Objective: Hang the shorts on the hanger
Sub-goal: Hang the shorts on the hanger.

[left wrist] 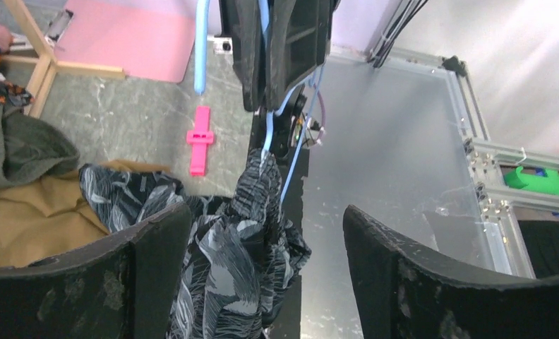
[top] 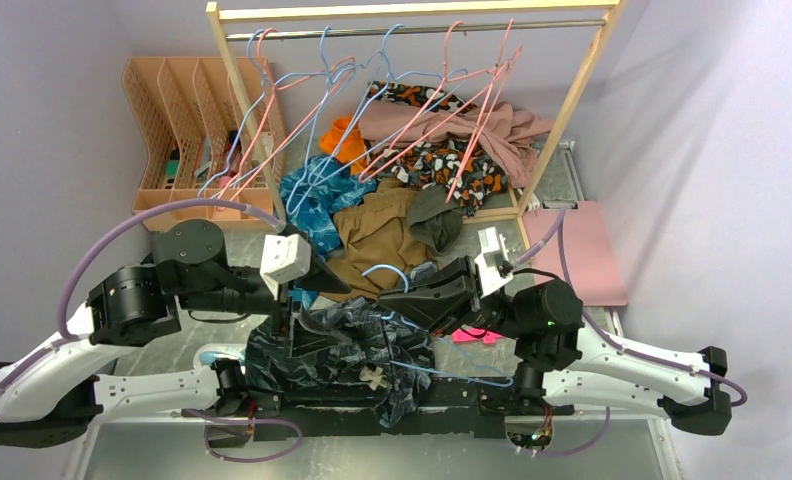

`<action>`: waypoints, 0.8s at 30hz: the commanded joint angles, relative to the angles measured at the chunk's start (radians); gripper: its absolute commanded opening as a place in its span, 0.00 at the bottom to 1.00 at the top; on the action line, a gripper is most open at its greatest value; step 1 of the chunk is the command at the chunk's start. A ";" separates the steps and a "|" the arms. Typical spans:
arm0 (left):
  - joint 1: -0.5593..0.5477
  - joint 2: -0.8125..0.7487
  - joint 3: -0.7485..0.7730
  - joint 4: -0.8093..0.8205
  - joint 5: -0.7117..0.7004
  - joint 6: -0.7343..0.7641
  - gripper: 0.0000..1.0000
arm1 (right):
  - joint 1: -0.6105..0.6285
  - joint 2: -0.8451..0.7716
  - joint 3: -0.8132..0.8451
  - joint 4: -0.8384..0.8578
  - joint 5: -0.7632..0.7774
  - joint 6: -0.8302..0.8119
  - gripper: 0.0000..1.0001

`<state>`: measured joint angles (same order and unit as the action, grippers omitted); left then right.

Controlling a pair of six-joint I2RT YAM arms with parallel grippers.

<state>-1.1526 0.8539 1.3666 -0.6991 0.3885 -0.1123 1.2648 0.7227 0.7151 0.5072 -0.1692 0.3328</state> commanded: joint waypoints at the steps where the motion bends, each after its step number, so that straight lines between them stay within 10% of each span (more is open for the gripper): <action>1: 0.002 0.013 -0.032 -0.079 -0.002 0.011 0.78 | 0.004 -0.005 0.015 0.050 0.001 -0.003 0.00; 12: 0.002 0.073 -0.044 -0.014 0.020 0.035 0.19 | 0.005 0.010 0.018 0.059 -0.008 0.004 0.00; 24: 0.002 0.106 -0.019 0.105 0.053 0.039 0.31 | 0.005 0.004 0.011 0.060 -0.003 0.005 0.00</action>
<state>-1.1534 0.9463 1.3212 -0.6895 0.4217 -0.0818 1.2648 0.7368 0.7151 0.5301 -0.1719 0.3363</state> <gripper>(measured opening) 0.265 0.040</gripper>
